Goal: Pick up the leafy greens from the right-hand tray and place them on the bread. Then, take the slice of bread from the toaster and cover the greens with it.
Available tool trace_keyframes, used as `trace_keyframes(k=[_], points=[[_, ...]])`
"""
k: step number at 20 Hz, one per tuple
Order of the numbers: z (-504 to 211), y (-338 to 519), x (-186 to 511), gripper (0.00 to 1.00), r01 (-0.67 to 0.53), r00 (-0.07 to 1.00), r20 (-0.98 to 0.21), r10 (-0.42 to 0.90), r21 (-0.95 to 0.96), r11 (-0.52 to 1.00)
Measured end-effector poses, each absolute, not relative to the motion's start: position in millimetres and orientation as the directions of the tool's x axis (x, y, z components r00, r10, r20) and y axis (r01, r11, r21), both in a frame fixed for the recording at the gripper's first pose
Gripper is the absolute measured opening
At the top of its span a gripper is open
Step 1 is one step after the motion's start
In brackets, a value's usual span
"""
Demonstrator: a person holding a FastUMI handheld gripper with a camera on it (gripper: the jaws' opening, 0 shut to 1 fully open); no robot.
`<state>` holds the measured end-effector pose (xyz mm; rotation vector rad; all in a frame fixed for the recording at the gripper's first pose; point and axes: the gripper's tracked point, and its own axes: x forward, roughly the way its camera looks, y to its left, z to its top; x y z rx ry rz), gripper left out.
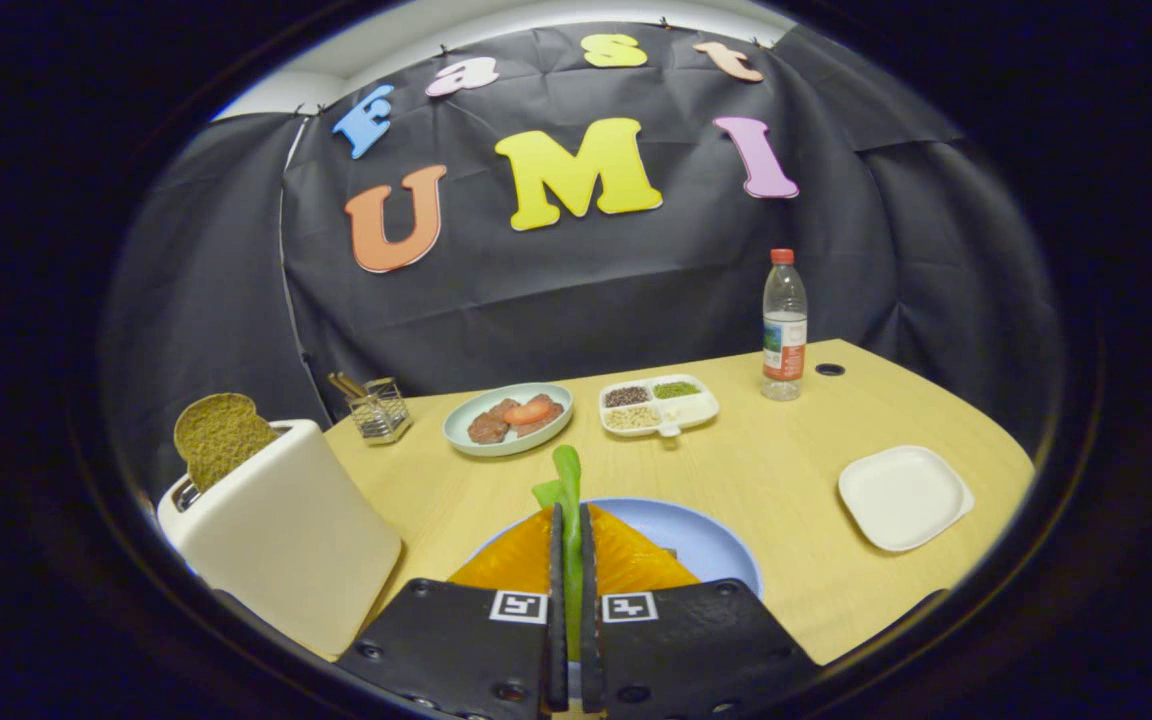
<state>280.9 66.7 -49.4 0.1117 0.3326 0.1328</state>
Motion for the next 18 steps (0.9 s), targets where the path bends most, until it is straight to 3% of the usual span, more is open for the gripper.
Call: trace_keyframes(k=[6,8,14,18], points=[[-61.5,84.3,281.5,0.26,-0.129,0.928,-0.334,0.166,0.129,0.983],[-60.6,85.7,279.0,0.26,-0.136,0.928,-0.331,0.169,0.122,0.983],[-34.0,71.2,265.7,0.69,-0.064,0.961,-0.267,0.070,0.033,0.997],[17.1,86.5,242.3,0.96,-0.055,0.989,-0.136,0.052,-0.017,0.998]])
